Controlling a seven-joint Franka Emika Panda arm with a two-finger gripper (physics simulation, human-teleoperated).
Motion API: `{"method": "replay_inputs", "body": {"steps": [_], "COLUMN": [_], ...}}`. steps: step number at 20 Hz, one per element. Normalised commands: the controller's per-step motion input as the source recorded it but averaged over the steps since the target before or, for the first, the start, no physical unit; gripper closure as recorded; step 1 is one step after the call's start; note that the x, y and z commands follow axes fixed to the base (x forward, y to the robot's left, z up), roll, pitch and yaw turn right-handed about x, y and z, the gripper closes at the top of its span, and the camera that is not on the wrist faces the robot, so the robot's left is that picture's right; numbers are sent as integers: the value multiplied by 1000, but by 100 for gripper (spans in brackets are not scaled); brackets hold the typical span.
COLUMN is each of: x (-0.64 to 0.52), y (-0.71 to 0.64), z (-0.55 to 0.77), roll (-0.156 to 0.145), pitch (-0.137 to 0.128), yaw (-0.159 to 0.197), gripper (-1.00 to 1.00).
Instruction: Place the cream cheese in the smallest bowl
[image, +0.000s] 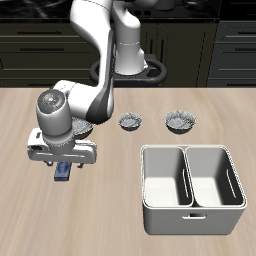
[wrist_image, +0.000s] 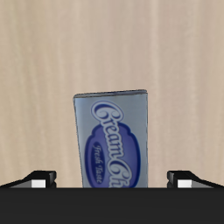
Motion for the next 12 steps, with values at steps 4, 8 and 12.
{"method": "replay_inputs", "body": {"steps": [4, 8, 12], "x": [-96, -45, 9], "y": [73, 32, 40], "z": [-136, 30, 92], "roll": [35, 12, 9], "pitch": [9, -9, -19], "yaw": [-4, -15, -13], "gripper": [100, 100, 100]}}
